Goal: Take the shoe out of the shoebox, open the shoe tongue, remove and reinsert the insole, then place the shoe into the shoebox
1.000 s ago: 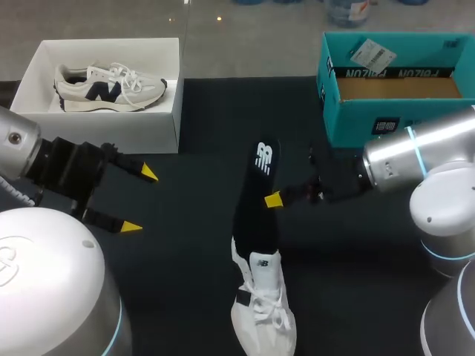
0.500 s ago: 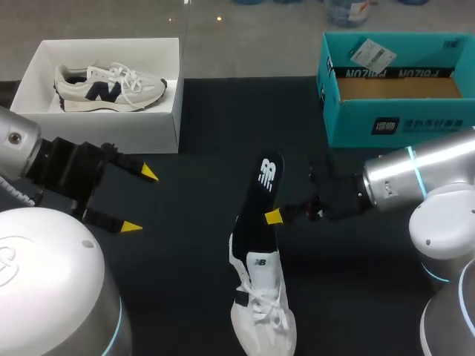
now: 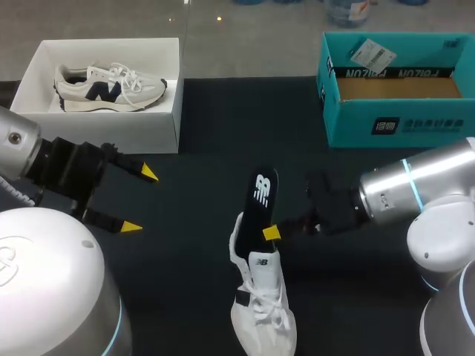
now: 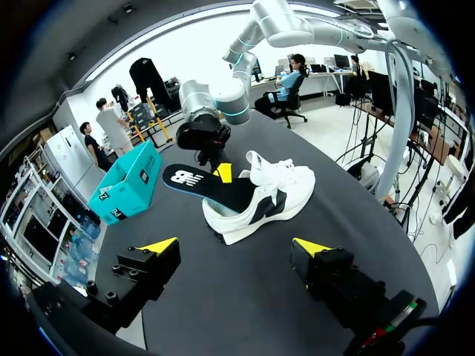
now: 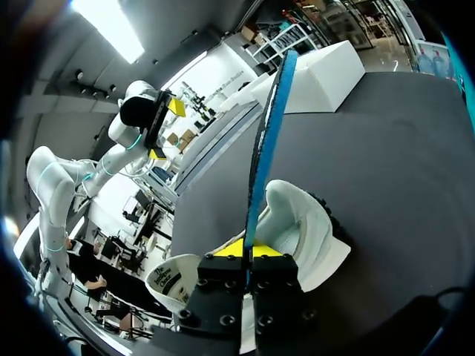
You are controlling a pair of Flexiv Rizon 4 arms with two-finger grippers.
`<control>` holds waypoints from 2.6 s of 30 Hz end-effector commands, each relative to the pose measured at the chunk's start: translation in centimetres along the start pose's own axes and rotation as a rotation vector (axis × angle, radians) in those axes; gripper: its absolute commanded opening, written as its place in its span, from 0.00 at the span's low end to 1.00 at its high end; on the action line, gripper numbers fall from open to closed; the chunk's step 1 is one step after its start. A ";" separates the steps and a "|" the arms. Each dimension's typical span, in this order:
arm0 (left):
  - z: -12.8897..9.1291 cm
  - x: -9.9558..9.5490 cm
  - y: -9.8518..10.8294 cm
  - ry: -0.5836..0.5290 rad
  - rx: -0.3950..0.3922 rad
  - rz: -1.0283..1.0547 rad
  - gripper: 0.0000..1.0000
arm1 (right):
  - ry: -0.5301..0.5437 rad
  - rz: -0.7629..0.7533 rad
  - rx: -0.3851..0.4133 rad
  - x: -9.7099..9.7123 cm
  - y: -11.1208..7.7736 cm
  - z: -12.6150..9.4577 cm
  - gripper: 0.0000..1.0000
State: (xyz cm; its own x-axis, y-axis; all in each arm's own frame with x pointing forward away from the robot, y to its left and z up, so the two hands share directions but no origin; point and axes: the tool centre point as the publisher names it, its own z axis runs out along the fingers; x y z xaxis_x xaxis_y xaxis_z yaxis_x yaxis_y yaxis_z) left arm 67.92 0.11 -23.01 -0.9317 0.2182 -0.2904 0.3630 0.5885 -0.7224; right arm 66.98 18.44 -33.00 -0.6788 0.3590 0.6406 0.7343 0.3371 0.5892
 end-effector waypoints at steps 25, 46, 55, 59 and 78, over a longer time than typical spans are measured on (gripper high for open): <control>-0.1 0.0 0.0 0.003 -0.002 -0.001 1.00 | -0.033 -0.007 0.047 -0.3 2.4 -0.4 0.38; -0.1 0.0 0.0 0.003 -0.002 -0.001 1.00 | -0.020 0.010 0.065 -0.7 1.6 0.4 0.00; -0.1 0.0 0.0 0.003 -0.002 -0.001 1.00 | 0.014 0.072 0.068 0.0 -0.9 2.2 0.00; -0.1 0.0 0.0 0.003 -0.002 -0.001 1.00 | -0.007 0.060 0.068 0.0 0.0 1.3 0.38; -0.1 0.0 0.0 0.003 -0.002 -0.001 1.00 | -0.027 0.015 0.099 -1.4 2.3 0.5 0.06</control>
State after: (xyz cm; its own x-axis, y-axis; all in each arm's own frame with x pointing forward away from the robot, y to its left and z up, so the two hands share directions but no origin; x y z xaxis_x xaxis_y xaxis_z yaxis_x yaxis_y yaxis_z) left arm 67.92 0.12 -23.00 -0.9317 0.2181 -0.2903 0.3629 0.5885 -0.7225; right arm 69.66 18.52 -32.15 -0.6702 0.3841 0.6350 0.7395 0.4187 0.5272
